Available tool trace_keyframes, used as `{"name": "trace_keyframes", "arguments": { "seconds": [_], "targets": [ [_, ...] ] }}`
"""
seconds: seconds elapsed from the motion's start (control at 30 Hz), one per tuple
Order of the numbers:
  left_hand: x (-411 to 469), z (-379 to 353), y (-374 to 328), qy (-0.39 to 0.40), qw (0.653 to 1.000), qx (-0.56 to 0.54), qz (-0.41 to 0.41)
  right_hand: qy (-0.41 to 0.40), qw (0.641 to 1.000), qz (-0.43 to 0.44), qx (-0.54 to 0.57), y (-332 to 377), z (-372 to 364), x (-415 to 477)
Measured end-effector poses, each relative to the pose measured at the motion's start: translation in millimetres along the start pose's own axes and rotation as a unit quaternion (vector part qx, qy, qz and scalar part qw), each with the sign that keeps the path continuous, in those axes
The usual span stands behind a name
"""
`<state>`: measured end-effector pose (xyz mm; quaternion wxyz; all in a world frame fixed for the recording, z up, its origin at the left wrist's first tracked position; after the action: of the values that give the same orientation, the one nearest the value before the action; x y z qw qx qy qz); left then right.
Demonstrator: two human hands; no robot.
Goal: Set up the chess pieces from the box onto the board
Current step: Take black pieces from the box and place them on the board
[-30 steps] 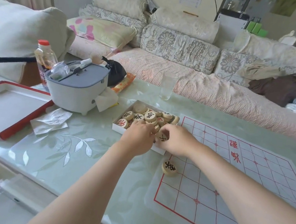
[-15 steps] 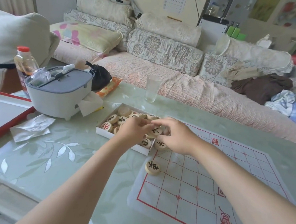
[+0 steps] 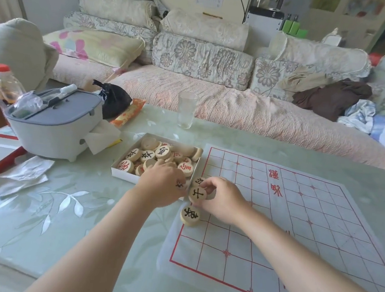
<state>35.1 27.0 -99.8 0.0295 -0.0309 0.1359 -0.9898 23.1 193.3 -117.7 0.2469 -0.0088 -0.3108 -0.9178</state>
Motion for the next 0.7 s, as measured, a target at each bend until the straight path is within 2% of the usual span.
{"name": "trace_keyframes", "arguments": {
  "seconds": [0.2, 0.3, 0.5, 0.63, 0.7],
  "targets": [
    [0, 2, -1, 0.023, 0.998, 0.028, 0.041, 0.023, 0.999, -0.023, -0.014, -3, -3, 0],
    [1, 4, 2, 0.005, 0.998, 0.03, 0.052, 0.032, 0.999, -0.024, -0.017, -3, 0, -1],
    [-2, 6, 23, 0.011, 0.999, -0.028, 0.011, -0.041, 0.999, 0.008, -0.024, 15, 17, 27],
    [-4, 6, 25, -0.006, 1.0, -0.023, -0.012, 0.01, 0.997, 0.031, -0.076, 28, 1, 61],
    [-4, 5, 28, 0.009, 0.999, -0.035, -0.012, 0.044, 0.994, 0.029, -0.091, 32, -11, 75]
  ]
}}
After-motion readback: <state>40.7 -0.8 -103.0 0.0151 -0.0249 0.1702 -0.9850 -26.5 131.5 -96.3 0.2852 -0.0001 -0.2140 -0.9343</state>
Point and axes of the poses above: each hand's wrist, its own x-axis towards the middle knuckle, its own z-axis out of the back of the hand, y = z × x, the point moved 6 cm from there along x, towards the middle knuckle, and after that the axes turned 13 degrees about z, right-handed, at the moved point
